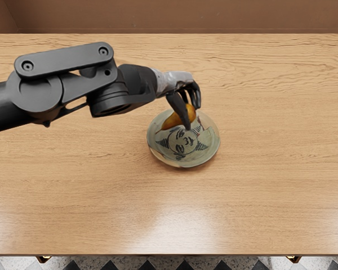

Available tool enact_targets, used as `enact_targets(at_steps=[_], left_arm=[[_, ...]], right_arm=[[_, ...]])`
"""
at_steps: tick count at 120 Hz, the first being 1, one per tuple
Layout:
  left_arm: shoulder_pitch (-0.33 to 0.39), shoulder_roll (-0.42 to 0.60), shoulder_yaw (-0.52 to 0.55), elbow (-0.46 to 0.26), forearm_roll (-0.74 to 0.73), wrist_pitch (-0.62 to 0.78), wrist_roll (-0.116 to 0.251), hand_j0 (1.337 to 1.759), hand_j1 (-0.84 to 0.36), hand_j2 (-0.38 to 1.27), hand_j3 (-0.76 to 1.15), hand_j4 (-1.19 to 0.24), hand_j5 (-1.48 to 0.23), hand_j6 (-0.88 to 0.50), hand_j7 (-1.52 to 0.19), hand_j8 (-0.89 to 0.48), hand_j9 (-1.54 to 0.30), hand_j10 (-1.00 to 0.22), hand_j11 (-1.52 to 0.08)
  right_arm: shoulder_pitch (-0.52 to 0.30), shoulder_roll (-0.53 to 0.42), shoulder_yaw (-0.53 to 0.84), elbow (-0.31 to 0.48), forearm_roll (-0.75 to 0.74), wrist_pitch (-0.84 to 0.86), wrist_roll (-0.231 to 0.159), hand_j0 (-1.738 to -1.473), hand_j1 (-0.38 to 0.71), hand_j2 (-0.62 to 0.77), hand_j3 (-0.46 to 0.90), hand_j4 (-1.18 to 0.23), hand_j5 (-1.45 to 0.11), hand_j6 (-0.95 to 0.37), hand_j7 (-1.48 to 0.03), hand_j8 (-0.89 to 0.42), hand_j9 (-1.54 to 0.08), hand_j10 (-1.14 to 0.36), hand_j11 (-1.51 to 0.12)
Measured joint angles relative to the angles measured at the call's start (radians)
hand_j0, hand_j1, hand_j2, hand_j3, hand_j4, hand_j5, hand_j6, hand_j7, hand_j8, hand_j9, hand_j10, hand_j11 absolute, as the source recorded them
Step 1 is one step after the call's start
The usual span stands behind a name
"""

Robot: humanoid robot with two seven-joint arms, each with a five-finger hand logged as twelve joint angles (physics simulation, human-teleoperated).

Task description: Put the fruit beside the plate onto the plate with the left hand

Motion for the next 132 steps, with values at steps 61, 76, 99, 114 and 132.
enact_targets(at_steps=[61,76,99,114,132], left_arm=[[0.002,-0.055,0.005,0.067,0.003,-0.012,0.000,1.649,-0.34,0.51,0.00,-0.80,-1.20,-0.47,-1.14,-0.41,-1.13,-0.59,-1.13],[0.009,-0.050,-0.012,0.071,-0.001,-0.004,0.000,1.653,-0.24,0.33,0.00,-0.62,-0.90,-0.44,-0.86,-0.40,-0.86,-0.52,-0.86],[0.015,-0.042,-0.041,0.070,-0.013,-0.002,-0.001,1.656,0.05,0.14,0.00,-0.30,-0.43,-0.23,-0.41,-0.22,-0.41,-0.26,-0.41],[0.015,-0.039,-0.047,0.068,-0.044,-0.005,-0.001,1.657,0.18,0.08,0.00,-0.17,-0.24,-0.13,-0.23,-0.13,-0.23,-0.15,-0.23],[0.025,-0.020,-0.063,0.046,-0.070,-0.005,-0.001,1.658,0.26,0.04,0.00,-0.09,-0.13,-0.07,-0.12,-0.07,-0.12,-0.08,-0.12]], right_arm=[[0.001,0.000,0.000,0.000,0.000,0.000,0.000,-1.658,-0.35,0.00,0.00,0.00,0.00,0.00,0.00,0.00,0.00,0.00,0.00],[0.001,0.000,0.001,0.000,0.000,0.000,0.000,-1.658,-0.35,0.00,0.00,0.00,0.00,0.00,0.00,0.00,0.00,0.00,0.00],[0.001,0.000,0.001,0.000,0.000,0.000,0.000,-1.658,-0.35,0.00,0.00,0.00,0.00,0.00,0.00,0.00,0.00,0.00,0.00],[0.001,0.000,0.002,0.000,0.000,0.000,0.000,-1.658,-0.35,0.00,0.00,0.00,0.00,0.00,0.00,0.00,0.00,0.00,0.00],[0.001,0.000,0.002,0.000,0.000,0.000,0.000,-1.658,-0.35,0.00,0.00,0.00,0.00,0.00,0.00,0.00,0.00,0.00,0.00]])
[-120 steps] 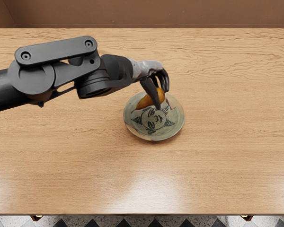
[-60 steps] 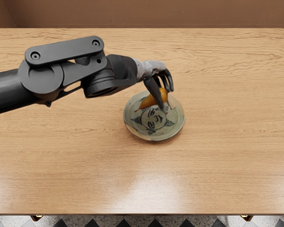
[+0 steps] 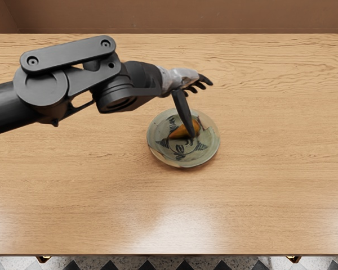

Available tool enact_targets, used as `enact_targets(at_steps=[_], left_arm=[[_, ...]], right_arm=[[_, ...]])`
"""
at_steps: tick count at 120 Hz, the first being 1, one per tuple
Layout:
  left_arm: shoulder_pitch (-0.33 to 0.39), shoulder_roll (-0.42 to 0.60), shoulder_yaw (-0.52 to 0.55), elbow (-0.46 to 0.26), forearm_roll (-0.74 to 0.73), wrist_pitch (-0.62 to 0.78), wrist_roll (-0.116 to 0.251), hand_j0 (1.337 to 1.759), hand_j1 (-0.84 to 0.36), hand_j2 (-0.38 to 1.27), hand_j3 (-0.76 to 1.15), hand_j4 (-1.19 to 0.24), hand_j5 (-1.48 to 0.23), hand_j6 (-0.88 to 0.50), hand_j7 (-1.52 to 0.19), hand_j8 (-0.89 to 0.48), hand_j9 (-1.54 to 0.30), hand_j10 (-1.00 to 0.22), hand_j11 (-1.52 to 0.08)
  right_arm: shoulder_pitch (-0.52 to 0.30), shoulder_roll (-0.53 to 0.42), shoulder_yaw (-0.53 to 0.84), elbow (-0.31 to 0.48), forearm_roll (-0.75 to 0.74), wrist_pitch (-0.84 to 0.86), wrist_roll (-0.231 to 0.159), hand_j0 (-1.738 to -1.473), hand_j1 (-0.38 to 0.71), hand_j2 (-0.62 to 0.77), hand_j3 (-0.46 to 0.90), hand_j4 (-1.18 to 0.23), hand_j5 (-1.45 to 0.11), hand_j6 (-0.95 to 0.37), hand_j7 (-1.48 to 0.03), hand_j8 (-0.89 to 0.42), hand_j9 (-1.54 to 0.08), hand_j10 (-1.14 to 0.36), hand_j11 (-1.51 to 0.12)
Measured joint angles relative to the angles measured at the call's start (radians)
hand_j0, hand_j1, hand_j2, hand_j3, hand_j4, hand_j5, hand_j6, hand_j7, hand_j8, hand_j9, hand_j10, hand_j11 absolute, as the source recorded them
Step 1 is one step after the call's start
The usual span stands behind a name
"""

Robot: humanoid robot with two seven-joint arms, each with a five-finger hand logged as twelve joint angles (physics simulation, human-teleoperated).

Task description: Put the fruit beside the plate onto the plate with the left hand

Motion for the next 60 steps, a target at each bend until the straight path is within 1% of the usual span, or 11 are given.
enact_targets(at_steps=[6,18,28,42,47,56,60], left_arm=[[0.008,0.033,-0.013,-0.028,-0.031,0.000,0.000,1.658,0.27,0.03,0.00,-0.08,-0.11,-0.06,-0.10,-0.06,-0.10,-0.07,-0.10],[0.017,0.113,-0.046,-0.123,-0.117,0.005,0.000,1.658,0.29,0.02,0.00,-0.05,-0.07,-0.05,-0.07,-0.04,-0.07,-0.05,-0.07],[0.056,0.163,-0.088,-0.198,-0.182,0.007,0.000,1.658,0.30,0.02,0.00,-0.04,-0.06,-0.04,-0.06,-0.04,-0.06,-0.04,-0.06],[0.158,0.189,-0.181,-0.269,-0.260,0.010,0.000,1.658,0.31,0.01,0.00,-0.03,-0.05,-0.03,-0.05,-0.03,-0.04,-0.03,-0.04],[0.207,0.193,-0.223,-0.291,-0.274,0.010,0.000,1.658,0.31,0.01,0.00,-0.03,-0.04,-0.03,-0.04,-0.03,-0.04,-0.03,-0.04],[0.252,0.230,-0.283,-0.330,-0.289,0.011,0.000,1.658,0.32,0.01,0.00,-0.03,-0.04,-0.03,-0.04,-0.03,-0.04,-0.03,-0.04],[0.299,0.234,-0.314,-0.347,-0.295,0.011,0.000,1.658,0.32,0.01,0.00,-0.03,-0.04,-0.03,-0.04,-0.03,-0.04,-0.03,-0.04]], right_arm=[[0.000,0.000,0.000,0.000,0.000,0.000,0.000,-1.658,-0.35,0.00,0.00,0.00,0.00,0.00,0.00,0.00,0.00,0.00,0.00],[0.000,0.000,0.000,0.000,-0.001,0.000,0.000,-1.658,-0.35,0.00,0.00,0.00,0.00,0.00,0.00,0.00,0.00,0.00,0.00],[0.000,0.000,-0.001,0.000,0.000,0.000,0.000,-1.658,-0.35,0.00,0.00,0.00,0.00,0.00,0.00,0.00,0.00,0.00,0.00],[0.000,0.000,-0.001,0.000,0.000,0.000,0.000,-1.658,-0.35,0.00,0.00,0.00,0.00,0.00,0.00,0.00,0.00,0.00,0.00],[0.000,0.000,-0.001,0.000,0.000,0.000,0.000,-1.658,-0.35,0.00,0.00,0.00,0.00,0.00,0.00,0.00,0.00,0.00,0.00],[0.000,0.000,-0.001,0.000,0.000,0.000,0.000,-1.658,-0.35,0.00,0.00,0.00,0.00,0.00,0.00,0.00,0.00,0.00,0.00],[0.000,0.000,-0.001,0.001,0.000,0.000,0.000,-1.658,-0.35,0.00,0.00,0.00,0.00,0.00,0.00,0.00,0.00,0.00,0.00]])
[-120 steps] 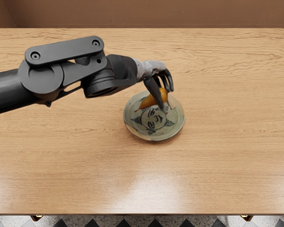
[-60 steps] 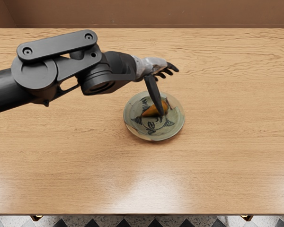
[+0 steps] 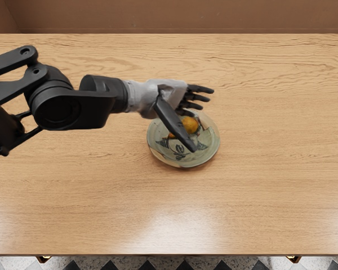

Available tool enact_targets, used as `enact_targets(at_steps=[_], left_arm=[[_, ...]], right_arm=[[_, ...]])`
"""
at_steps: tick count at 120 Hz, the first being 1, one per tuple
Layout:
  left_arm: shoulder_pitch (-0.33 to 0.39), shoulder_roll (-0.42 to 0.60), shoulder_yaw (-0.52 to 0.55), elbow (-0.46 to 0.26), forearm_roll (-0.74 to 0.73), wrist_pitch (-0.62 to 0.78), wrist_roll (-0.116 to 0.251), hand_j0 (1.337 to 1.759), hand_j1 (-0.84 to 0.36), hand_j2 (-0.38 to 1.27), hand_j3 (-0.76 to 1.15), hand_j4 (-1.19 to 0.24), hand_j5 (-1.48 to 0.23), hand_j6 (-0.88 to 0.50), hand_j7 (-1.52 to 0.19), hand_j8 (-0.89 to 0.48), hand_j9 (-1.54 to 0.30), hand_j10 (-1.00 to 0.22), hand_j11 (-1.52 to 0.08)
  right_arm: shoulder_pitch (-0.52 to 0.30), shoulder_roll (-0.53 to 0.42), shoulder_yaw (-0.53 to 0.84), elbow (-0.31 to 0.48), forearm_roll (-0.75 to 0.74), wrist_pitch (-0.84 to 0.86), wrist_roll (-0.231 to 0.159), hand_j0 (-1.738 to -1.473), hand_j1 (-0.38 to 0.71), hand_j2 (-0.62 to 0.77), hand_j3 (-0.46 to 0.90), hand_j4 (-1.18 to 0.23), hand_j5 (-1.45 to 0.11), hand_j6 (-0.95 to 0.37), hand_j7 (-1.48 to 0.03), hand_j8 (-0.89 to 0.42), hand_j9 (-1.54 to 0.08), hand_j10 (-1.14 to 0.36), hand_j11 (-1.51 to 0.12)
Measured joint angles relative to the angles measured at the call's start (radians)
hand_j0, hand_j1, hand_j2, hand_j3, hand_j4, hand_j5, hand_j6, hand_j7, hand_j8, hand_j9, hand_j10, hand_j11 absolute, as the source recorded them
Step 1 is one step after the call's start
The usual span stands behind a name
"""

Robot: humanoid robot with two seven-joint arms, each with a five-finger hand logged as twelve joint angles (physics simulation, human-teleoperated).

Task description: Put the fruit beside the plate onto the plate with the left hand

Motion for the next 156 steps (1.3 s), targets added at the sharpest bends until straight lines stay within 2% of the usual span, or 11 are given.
enact_targets(at_steps=[3,9,34,48,69,104,156], left_arm=[[0.040,0.003,-0.028,-0.015,-0.006,0.000,0.000,1.658,0.32,0.01,0.00,-0.03,-0.04,-0.03,-0.04,-0.03,-0.04,-0.03,-0.04],[0.069,0.037,-0.074,-0.043,-0.018,-0.002,0.000,1.658,0.32,0.01,0.00,-0.03,-0.04,-0.03,-0.04,-0.03,-0.04,-0.03,-0.04],[0.102,0.166,-0.145,-0.119,-0.158,-0.011,0.000,1.658,0.32,0.01,0.00,-0.03,-0.03,-0.03,-0.03,-0.02,-0.03,-0.03,-0.03],[0.205,0.211,-0.199,-0.138,-0.239,-0.060,0.000,1.658,0.32,0.01,0.00,-0.02,-0.03,-0.02,-0.03,-0.02,-0.03,-0.02,-0.03],[0.222,0.356,-0.239,-0.145,-0.356,-0.155,0.000,1.658,0.32,0.00,0.00,-0.02,-0.03,-0.02,-0.03,-0.02,-0.03,-0.02,-0.03],[0.257,0.532,-0.236,-0.143,-0.553,-0.239,0.000,1.658,0.32,0.00,0.00,-0.02,-0.03,-0.02,-0.03,-0.02,-0.03,-0.02,-0.03],[0.326,0.780,-0.219,-0.123,-0.668,-0.353,0.000,1.658,0.32,0.00,0.00,-0.02,-0.03,-0.02,-0.03,-0.02,-0.03,-0.02,-0.03]], right_arm=[[0.000,0.000,0.000,0.000,0.000,0.000,0.000,-1.658,-0.35,0.00,0.00,0.00,0.00,0.00,0.00,0.00,0.00,0.00,0.00],[0.000,0.000,-0.001,0.000,0.000,0.000,0.000,-1.658,-0.35,0.00,0.00,0.00,0.00,0.00,0.00,0.00,0.00,0.00,0.00],[0.000,0.000,-0.002,0.001,0.000,0.000,0.000,-1.658,-0.35,0.00,0.00,0.00,0.00,0.00,0.00,0.00,0.00,0.00,0.00],[0.000,0.000,-0.002,0.001,-0.001,0.000,0.000,-1.658,-0.35,0.00,0.00,0.00,0.00,0.00,0.00,0.00,0.00,0.00,0.00],[0.001,0.000,-0.002,0.001,-0.001,0.000,0.000,-1.658,-0.35,0.00,0.00,0.00,0.00,0.00,0.00,0.00,0.00,0.00,0.00],[0.001,0.000,-0.002,0.002,-0.001,0.000,0.000,-1.658,-0.35,0.00,0.00,0.00,0.00,0.00,0.00,0.00,0.00,0.00,0.00],[0.001,0.000,-0.002,0.002,0.000,0.000,0.000,-1.658,-0.35,0.00,0.00,0.00,0.00,0.00,0.00,0.00,0.00,0.00,0.00]])
